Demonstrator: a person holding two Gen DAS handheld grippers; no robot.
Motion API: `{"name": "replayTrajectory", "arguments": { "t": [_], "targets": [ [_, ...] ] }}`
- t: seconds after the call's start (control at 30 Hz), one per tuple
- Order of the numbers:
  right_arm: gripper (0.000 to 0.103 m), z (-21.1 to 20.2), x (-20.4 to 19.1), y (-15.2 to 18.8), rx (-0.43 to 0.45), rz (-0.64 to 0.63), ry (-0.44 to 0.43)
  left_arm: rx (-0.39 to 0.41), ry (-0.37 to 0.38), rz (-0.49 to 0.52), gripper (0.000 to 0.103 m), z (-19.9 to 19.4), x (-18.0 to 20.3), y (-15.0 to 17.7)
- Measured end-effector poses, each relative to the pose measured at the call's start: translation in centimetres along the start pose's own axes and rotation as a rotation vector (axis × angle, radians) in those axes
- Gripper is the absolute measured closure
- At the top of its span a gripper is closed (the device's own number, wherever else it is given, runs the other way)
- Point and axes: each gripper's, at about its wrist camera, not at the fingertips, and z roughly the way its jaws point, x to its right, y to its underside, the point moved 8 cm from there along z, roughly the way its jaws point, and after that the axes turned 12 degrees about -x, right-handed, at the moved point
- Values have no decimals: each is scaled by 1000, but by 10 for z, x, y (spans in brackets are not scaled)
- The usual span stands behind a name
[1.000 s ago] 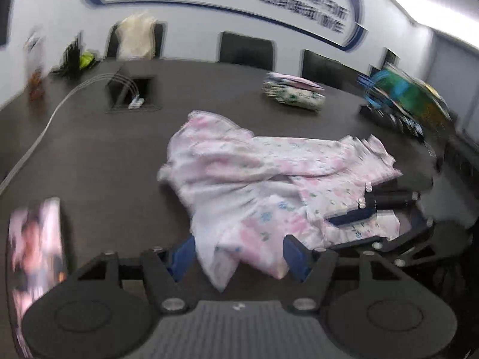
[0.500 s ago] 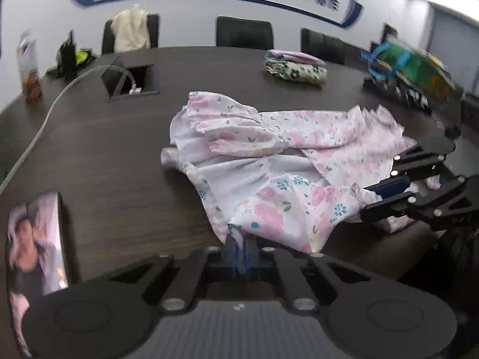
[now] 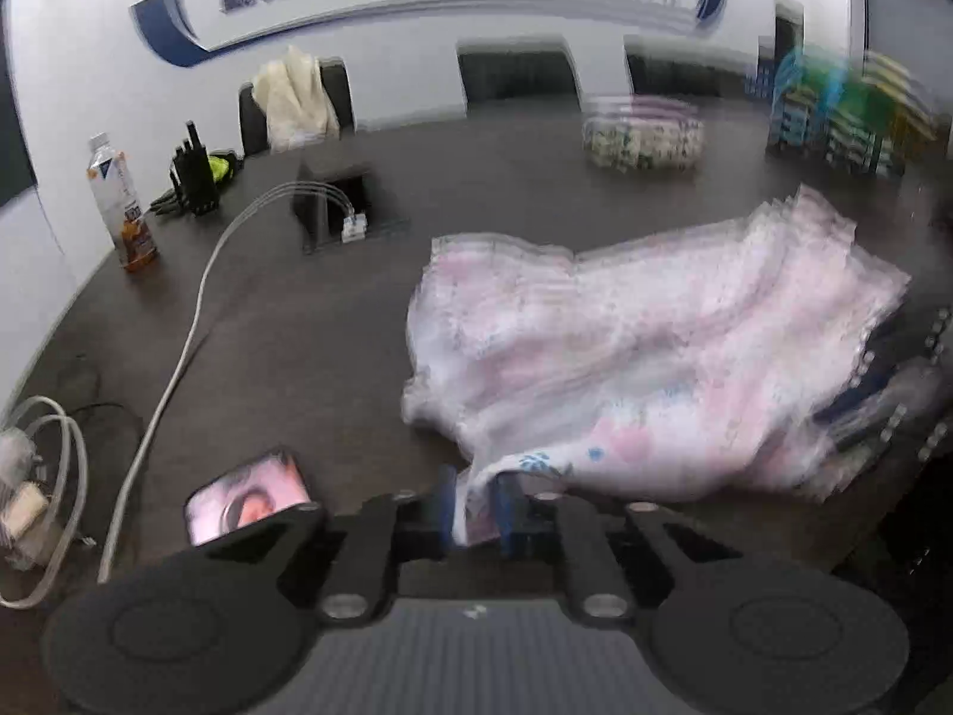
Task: Fold clothes
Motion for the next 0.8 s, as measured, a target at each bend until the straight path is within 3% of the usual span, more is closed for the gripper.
{"name": "replayTrajectory", "arguments": {
  "t": [0.03, 0.13, 0.33, 0.47, 0.7, 0.77, 0.8],
  "targets": [
    [71, -1, 1, -1, 4, 4, 2, 42, 52, -14, 70, -8, 4, -6],
    [68, -13, 5, -4, 27, 21, 20, 105, 138, 13, 68, -14, 30, -22],
    [65, -17, 36, 8, -36, 90, 222, -21, 167, 206, 69, 46, 104, -26],
    [62, -15, 56, 21, -68, 128, 350, -110, 111, 215, 69, 74, 101, -10],
    [59, -18, 68, 32, -44, 196, 332, -117, 94, 137, 70, 72, 93, 1],
    [48, -22, 75, 38, -42, 246, 325, -108, 90, 135, 70, 71, 101, 4],
    [48, -25, 80, 42, -44, 280, 316, -104, 89, 136, 69, 70, 105, 5]
  ]
}}
